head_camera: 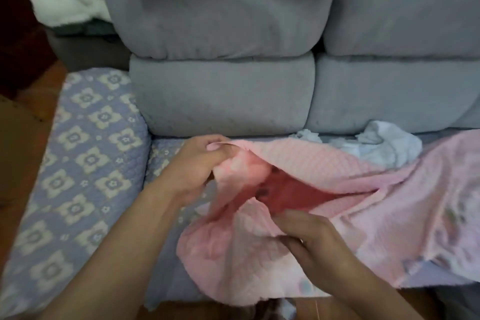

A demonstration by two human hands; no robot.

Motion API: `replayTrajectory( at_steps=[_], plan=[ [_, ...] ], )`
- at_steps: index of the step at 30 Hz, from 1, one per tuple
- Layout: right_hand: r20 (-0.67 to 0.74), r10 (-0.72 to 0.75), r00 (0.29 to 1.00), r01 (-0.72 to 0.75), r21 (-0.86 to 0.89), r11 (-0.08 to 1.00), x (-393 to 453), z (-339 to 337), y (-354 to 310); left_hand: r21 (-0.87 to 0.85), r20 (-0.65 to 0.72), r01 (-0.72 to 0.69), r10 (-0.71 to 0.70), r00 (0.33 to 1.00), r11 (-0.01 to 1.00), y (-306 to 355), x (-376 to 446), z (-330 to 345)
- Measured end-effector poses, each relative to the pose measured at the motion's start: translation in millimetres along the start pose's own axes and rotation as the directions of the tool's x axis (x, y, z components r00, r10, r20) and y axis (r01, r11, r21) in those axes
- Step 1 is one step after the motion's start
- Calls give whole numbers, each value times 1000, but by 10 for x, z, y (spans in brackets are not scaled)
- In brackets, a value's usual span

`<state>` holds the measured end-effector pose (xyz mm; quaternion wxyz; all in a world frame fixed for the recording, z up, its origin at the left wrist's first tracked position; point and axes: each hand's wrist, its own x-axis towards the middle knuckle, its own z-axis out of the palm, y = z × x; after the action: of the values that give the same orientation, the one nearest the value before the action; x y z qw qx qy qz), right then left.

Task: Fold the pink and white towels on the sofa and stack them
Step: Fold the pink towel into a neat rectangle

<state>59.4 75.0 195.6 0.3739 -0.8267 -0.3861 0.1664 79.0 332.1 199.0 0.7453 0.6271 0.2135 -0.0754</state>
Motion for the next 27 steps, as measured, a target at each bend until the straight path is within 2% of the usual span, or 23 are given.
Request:
replayTrajectory(
  at_steps=[3, 6, 8, 11, 13, 16, 19, 21, 23, 27],
  plan=[
    [-43, -121, 992, 121, 7, 993, -270, -614, -445, -31, 154, 6, -1, 988, 1000, 517, -504, 428],
    [-98, -212, 972, 214, 7, 977, -492, -991, -794, 65, 254, -8, -8, 967, 998, 851, -966, 770],
    [-86, -299, 950, 296, -41, 954, -610, -1119, -972, 222, 226, -46, -6, 974, 974, 983, -1206, 944],
    [-81, -395, 915, 386, -108, 916, -781, -1175, -1143, 452, 99, -123, 87, 991, 883, 1090, -1494, 1186],
    [-121, -404, 907, 397, -81, 914, -879, -1185, -1184, 404, 97, -167, 139, 986, 900, 1143, -1691, 1366],
    [-247, -374, 894, 382, -17, 924, -944, -1212, -1226, 86, 202, -156, 136, 970, 984, 1138, -1949, 1574],
    [-385, -241, 891, 274, 30, 961, -959, -1279, -1241, -116, 241, -85, 111, 964, 990, 1053, -2035, 1648],
    [-464, -169, 870, 215, 48, 975, -977, -1318, -1246, -151, 215, -87, 119, 969, 985, 1010, -2058, 1677],
    [-483, -171, 858, 199, 5, 980, -979, -1352, -1283, -158, 203, -127, 158, 966, 979, 1022, -2099, 1698],
    [-482, -242, 842, 220, -103, 970, -961, -1474, -1411, 8, 179, -312, 306, 935, 950, 1219, -2227, 1698]
  ],
)
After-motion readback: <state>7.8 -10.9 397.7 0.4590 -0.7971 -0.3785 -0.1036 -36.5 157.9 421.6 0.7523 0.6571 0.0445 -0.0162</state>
